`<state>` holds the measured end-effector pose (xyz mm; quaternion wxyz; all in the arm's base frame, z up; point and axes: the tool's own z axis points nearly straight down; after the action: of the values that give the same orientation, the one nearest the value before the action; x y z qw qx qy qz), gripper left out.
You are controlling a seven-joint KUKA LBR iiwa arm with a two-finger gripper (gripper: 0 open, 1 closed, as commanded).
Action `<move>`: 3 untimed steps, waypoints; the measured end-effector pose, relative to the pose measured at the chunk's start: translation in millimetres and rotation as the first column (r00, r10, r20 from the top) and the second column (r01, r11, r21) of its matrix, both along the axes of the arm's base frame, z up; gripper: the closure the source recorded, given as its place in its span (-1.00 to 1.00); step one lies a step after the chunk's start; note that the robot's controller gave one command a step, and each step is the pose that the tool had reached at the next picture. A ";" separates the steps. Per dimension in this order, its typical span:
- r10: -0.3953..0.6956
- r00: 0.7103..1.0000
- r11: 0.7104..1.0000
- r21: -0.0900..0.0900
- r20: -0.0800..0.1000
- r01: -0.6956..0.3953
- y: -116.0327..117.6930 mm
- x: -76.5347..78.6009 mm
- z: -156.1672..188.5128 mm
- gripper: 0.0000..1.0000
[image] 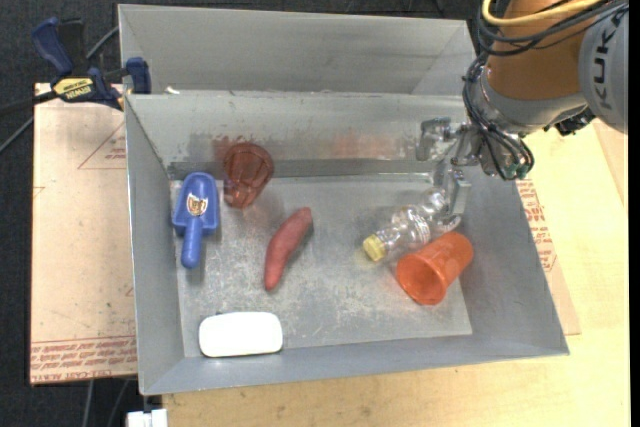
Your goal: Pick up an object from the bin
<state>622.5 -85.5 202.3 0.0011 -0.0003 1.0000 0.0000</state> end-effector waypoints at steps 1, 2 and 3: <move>0.146 0.989 0.989 -0.001 0.005 -0.146 -59.4 13.9 -120.9 -1.00; 0.209 0.978 0.978 -0.004 0.010 -0.209 -67.4 16.2 -60.3 -1.00; 0.173 0.985 0.985 -0.001 0.008 -0.173 -63.3 23.0 -102.3 -1.00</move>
Offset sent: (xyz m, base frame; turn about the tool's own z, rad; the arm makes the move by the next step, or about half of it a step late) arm 0.0134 -0.0676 -0.0642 -0.2128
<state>645.5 -148.9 100.0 0.0049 -0.0871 0.9962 0.0000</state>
